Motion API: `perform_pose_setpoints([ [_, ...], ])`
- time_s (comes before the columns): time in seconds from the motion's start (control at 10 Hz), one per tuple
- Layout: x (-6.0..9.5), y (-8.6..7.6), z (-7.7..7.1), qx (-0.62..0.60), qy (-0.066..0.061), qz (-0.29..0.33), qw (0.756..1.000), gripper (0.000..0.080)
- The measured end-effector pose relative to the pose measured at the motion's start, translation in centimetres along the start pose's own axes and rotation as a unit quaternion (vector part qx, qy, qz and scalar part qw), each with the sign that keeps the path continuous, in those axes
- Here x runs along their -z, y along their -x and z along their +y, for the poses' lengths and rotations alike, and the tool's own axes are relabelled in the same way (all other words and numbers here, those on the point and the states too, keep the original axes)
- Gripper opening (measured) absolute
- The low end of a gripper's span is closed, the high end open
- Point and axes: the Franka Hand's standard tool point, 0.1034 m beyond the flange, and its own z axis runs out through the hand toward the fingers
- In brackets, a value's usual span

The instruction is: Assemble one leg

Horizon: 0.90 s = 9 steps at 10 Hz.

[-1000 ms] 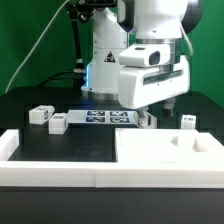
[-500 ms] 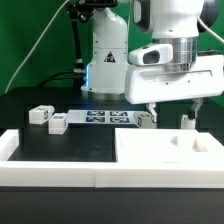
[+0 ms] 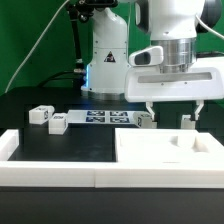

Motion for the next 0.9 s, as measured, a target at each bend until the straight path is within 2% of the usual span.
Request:
perform_pose_setpoints([
  [0.3,-0.2,0.9,-1.2,0.012,-0.001,-0.001,1.000,0.0648],
  [0.5,-0.2,1.0,-1.3,0.017,0.002,-0.011,1.000,0.0648],
  [0.7,0.0,1.1,-0.7,0.036,0.018,-0.075,0.996,0.0648],
  [0.9,-0.2,1.6,-1.2,0.041,0.029,-0.158,0.986,0.0648],
])
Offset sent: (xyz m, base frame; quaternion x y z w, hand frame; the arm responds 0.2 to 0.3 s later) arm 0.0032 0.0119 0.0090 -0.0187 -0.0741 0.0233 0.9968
